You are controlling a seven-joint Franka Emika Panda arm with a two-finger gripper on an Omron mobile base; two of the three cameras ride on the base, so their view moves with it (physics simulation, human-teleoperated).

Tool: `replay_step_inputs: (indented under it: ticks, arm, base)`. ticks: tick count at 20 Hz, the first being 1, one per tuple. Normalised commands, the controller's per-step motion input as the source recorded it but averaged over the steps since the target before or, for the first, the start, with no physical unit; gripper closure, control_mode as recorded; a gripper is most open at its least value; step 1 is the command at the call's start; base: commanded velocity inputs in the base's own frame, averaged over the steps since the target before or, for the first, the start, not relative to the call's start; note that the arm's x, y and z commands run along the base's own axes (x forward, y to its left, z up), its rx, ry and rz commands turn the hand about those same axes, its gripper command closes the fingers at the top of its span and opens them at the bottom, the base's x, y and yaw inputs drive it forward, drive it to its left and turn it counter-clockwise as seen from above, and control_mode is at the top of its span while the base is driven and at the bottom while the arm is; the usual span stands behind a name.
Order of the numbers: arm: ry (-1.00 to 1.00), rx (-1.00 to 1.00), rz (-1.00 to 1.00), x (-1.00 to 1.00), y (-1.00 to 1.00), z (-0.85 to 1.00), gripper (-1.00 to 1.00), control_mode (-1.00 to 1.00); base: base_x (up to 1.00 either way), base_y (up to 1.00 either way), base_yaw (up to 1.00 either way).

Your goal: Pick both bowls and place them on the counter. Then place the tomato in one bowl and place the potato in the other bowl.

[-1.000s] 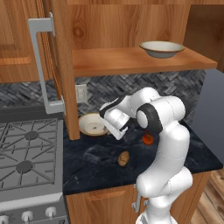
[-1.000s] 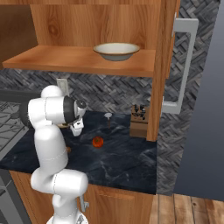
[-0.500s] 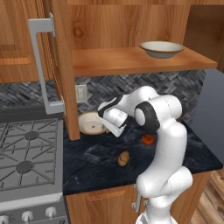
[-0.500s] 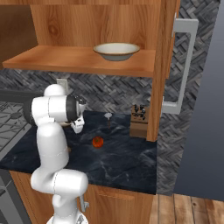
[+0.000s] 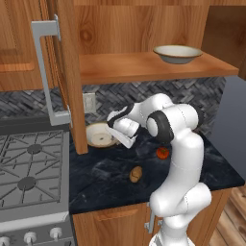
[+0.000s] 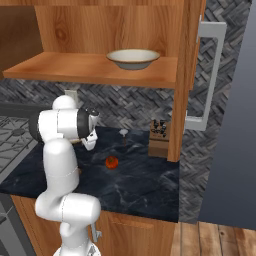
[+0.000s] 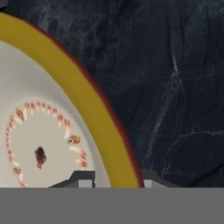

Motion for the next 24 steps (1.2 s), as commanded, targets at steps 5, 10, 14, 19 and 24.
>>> replay_step_inputs:
  ticks: [5, 10, 14, 19, 24]
  arm:
    - [0.0, 0.0, 0.0, -0.15, -0.04, -0.09, 1.0, -1.0]
    - [0.0, -0.02, 0.0, -0.29, -0.06, -0.08, 1.0, -1.0]
    - [0.0, -0.01, 0.0, -0.33, -0.07, -0.14, 1.0, -1.0]
    - [0.0, 0.0, 0.0, -0.39, -0.07, -0.13, 1.0, -1.0]
    - [0.0, 0.0, 0.0, -0.37, -0.1, -0.01, 1.0, -1.0]
  base:
    - [0.0, 0.0, 0.0]
    - [0.0, 0.0, 0.0]
    - [0.0, 0.0, 0.0]
    - [0.0, 0.0, 0.0]
    - [0.0, 0.0, 0.0]
